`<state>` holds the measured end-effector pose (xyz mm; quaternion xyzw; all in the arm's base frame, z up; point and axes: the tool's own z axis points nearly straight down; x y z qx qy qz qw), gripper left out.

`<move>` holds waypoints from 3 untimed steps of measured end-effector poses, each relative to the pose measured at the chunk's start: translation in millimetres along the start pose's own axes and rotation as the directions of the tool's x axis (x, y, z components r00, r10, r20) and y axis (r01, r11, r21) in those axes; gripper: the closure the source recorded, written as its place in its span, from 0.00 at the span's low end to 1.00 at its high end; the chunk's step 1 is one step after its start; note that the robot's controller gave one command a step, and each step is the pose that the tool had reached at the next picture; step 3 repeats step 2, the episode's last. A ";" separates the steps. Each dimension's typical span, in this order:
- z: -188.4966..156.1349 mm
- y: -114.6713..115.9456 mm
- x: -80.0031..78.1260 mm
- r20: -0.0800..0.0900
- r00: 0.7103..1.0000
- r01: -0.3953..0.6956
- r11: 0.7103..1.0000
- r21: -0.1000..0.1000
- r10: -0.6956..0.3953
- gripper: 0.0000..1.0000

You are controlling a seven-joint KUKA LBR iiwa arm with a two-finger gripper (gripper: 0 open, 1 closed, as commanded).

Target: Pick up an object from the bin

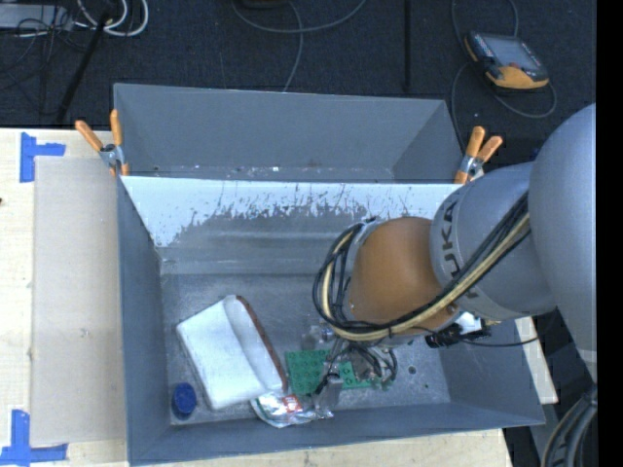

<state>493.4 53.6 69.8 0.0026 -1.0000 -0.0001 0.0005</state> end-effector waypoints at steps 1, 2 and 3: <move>-123.7 3.7 -6.2 0.009 1.000 0.027 1.000 0.000 -0.027 1.00; -209.3 5.2 3.8 0.009 0.999 0.041 0.999 0.000 -0.041 1.00; -209.3 5.2 3.8 0.009 0.999 0.041 0.999 0.000 -0.041 1.00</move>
Offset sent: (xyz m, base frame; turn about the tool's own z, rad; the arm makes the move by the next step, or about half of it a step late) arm 0.0043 0.0032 0.1199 -0.0281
